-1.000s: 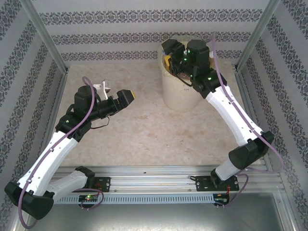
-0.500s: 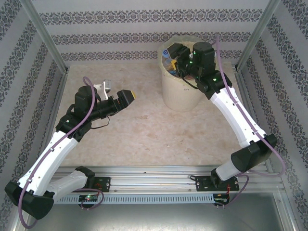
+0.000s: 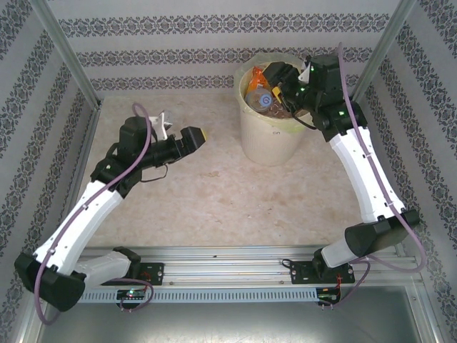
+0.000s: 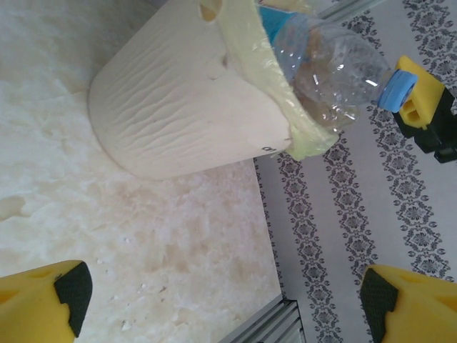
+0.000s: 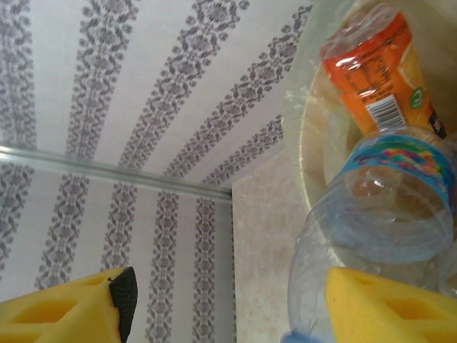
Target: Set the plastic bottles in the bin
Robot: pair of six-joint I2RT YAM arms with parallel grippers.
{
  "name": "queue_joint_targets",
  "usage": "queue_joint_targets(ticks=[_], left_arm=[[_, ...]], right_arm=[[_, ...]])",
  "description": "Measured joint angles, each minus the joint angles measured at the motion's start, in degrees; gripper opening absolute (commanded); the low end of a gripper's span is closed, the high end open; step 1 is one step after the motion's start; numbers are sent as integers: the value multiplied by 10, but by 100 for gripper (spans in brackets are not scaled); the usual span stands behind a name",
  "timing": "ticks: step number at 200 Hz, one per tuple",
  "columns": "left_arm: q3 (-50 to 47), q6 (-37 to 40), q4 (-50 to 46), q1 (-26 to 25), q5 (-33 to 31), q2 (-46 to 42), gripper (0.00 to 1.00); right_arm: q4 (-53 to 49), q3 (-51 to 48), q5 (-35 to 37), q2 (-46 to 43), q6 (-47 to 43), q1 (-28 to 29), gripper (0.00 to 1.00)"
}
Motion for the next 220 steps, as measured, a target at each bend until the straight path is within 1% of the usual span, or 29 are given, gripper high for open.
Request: queue_joint_targets(ticks=[24,48,74,95,133,163,189,220], left_arm=[[29,5,8,0,12,37,93],[30,11,10,0,16,43,94],[30,24,9,0,16,42,94],[30,30,8,0,16,41,94],[30,31,5,0,15,29,94],[30,34,-5,0,15,14,94],[26,34,-7,0,15,9,94],[19,34,-12,0,14,9,94]], right_arm=[[-50,29,-26,0,-60,-6,73],[-121,67,-28,0,-138,-7,73],[-213,120,-8,1,-222,-1,67],[-271,169,18,12,-264,14,64],[-356,261,84,71,-310,61,61],[-423,335,160,136,-333,93,59],[-458,362,212,161,-345,107,57],[-472,374,240,164,-352,110,55]])
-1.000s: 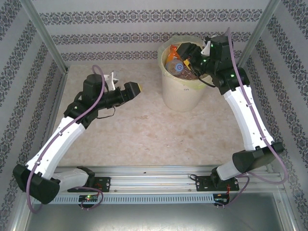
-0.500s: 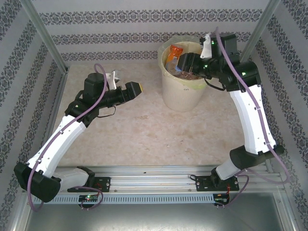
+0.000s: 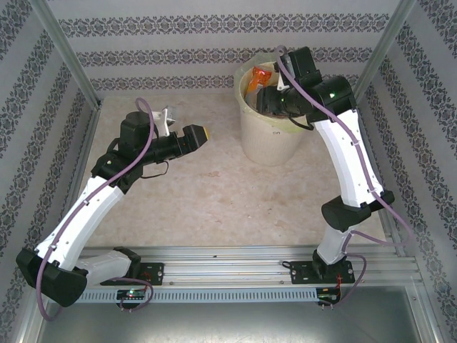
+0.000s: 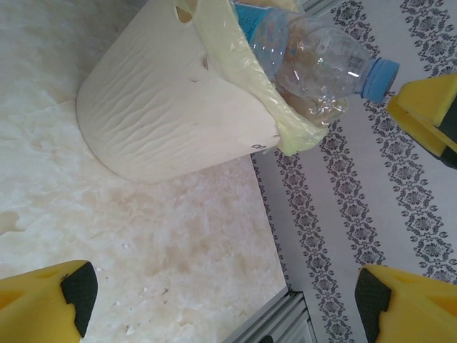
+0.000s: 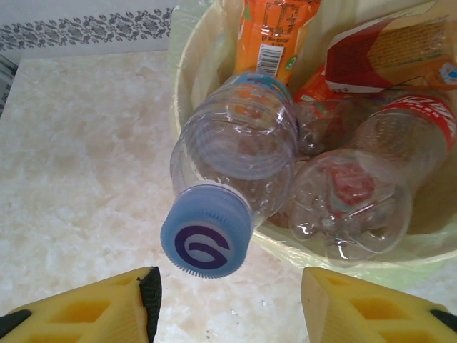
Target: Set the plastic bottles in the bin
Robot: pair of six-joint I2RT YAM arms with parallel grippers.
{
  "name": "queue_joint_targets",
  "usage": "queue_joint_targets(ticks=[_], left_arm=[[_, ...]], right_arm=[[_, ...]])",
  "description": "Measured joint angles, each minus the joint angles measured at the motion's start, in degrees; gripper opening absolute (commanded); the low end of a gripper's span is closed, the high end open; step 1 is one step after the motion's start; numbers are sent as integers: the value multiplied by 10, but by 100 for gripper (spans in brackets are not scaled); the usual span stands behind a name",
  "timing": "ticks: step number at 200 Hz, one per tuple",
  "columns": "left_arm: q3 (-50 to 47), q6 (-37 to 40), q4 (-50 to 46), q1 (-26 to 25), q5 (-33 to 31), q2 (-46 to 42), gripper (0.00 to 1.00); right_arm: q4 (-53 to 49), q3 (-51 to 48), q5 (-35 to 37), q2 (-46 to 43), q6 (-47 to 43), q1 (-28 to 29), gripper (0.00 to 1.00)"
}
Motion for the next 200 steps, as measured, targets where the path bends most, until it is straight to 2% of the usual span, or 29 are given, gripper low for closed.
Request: queue_joint_targets(ticks=[122,149,200], left_arm=[[-14,0,-3,0,0,0,94],[-15,0,-3,0,0,0,94],[-16,0,-3,0,0,0,94]], right_arm=[[9,28,7,36,-11,4,53],[15,29,7,37,-19,9,60],[20,29,7,37,-26,23,60]])
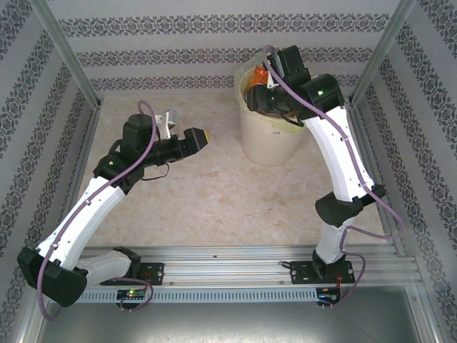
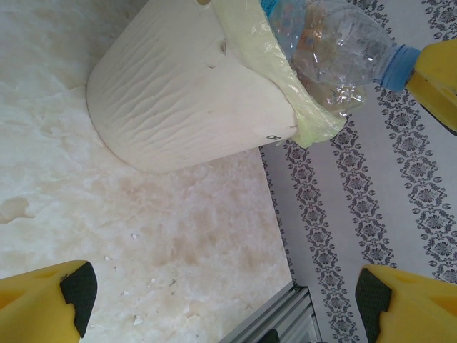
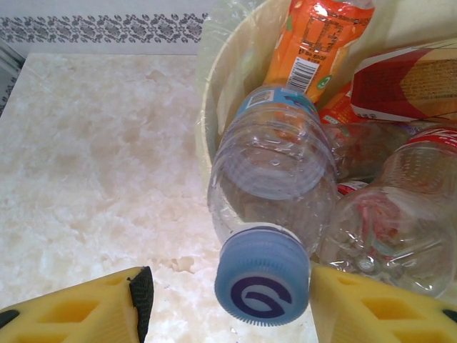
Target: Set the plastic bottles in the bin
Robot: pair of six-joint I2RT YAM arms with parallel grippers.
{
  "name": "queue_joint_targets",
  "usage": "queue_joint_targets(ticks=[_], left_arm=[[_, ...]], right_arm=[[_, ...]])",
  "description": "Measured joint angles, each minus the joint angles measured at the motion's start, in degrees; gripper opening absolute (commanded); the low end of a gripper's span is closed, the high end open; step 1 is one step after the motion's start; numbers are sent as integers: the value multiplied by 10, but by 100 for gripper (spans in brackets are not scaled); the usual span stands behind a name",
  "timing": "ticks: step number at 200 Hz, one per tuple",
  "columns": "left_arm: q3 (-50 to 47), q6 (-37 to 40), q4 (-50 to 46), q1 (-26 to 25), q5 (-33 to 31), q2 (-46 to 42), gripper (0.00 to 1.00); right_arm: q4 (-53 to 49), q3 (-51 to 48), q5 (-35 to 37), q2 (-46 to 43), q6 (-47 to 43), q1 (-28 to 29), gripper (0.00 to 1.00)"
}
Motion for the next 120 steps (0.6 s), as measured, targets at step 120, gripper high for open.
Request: queue_joint_targets(ticks=[120], left_arm=[[0,0,0,0,0,-2,94]], right_arm=[[-3,0,48,13,-10,3,46]])
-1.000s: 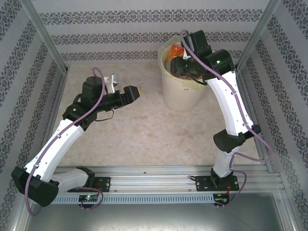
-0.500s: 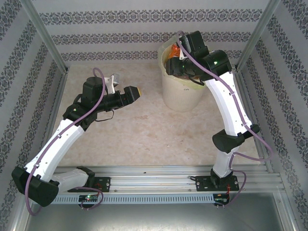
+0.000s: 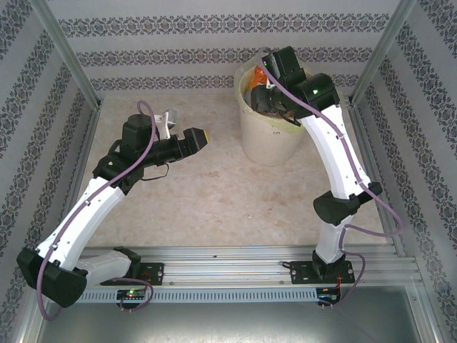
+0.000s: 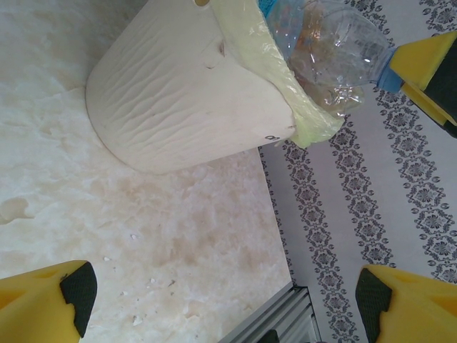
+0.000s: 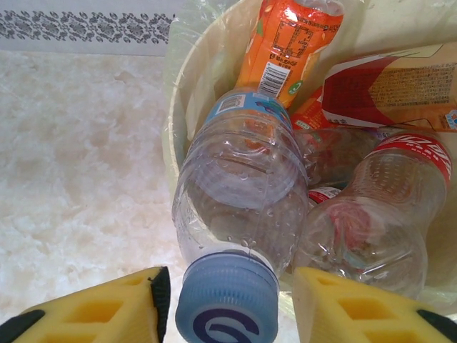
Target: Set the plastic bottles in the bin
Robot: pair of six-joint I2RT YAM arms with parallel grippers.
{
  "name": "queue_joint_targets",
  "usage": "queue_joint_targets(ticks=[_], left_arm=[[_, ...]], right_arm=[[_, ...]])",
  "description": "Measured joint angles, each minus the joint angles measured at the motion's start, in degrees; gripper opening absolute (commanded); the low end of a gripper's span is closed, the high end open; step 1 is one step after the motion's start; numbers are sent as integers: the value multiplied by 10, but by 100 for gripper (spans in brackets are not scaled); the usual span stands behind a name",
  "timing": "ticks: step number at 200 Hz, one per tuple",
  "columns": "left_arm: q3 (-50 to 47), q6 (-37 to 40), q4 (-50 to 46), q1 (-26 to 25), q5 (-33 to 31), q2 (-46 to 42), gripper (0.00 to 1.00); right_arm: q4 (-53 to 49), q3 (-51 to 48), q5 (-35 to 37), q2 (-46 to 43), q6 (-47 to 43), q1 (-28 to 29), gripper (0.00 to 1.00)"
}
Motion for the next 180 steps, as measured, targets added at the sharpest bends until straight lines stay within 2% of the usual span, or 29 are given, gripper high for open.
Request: queue_joint_targets(ticks=[56,97,148,180], left_arm=[[-4,0,0,0,0,-3,95],[-4,0,0,0,0,-4,94],[-5,0,0,0,0,-4,94],[-7,-1,0,0,0,-4,94]], right_arm=[[-4,0,16,1,-2,5,30],[0,-1,46,-6,-6,15,28],[51,-58,120,-87,-19,16,27],[76,-59,167,-101,-33,16,27]])
